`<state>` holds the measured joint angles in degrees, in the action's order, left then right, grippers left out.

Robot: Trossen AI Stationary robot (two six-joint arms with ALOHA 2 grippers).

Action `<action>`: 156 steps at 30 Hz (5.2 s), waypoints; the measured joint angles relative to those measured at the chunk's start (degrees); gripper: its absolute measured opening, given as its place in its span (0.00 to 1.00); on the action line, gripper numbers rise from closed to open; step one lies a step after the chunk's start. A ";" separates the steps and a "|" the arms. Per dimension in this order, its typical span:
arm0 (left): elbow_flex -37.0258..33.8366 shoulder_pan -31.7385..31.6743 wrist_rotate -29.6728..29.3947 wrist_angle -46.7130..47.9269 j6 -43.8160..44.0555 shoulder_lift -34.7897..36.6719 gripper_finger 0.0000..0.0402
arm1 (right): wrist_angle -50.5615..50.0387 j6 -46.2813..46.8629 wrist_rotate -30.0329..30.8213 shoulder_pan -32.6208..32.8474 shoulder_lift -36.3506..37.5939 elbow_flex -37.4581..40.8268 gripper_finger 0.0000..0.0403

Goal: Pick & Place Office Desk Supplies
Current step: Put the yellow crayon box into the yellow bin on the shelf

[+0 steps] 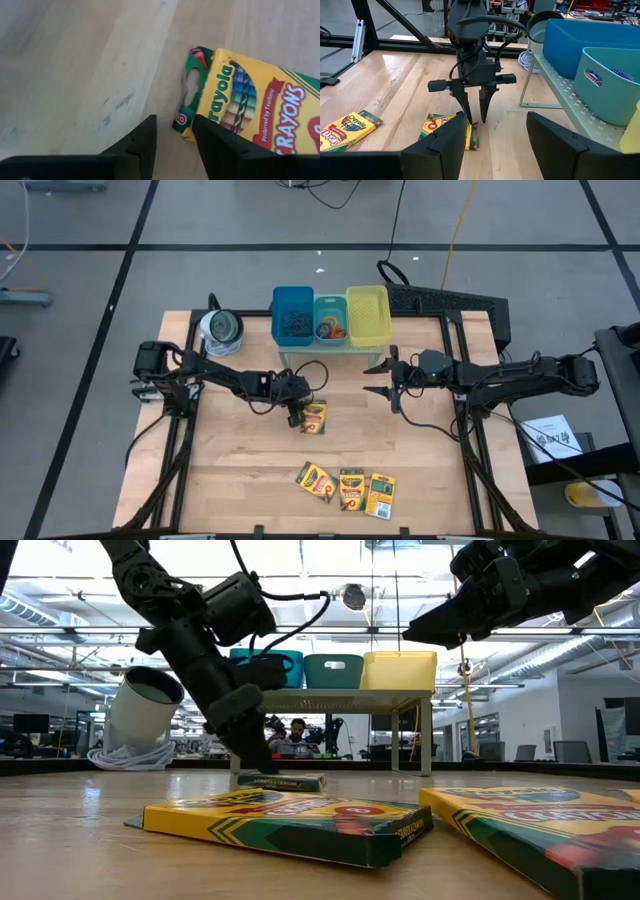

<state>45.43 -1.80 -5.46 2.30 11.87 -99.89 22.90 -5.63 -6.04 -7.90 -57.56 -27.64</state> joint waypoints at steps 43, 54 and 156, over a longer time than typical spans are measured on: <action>-0.22 0.70 -2.70 -2.25 -4.40 2.61 0.11 | 0.15 -0.15 0.00 0.00 0.00 0.00 0.49; -0.13 0.71 -4.96 -2.65 -5.59 0.69 0.18 | 0.35 -0.13 0.00 0.00 0.00 0.00 0.49; 19.13 8.41 -5.15 -3.69 -20.85 14.85 0.00 | 13.28 6.57 -16.49 0.15 -9.66 0.02 0.64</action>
<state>64.56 6.61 -10.61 -1.39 -8.98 -85.03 36.17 0.95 -22.53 -7.75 -67.22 -27.62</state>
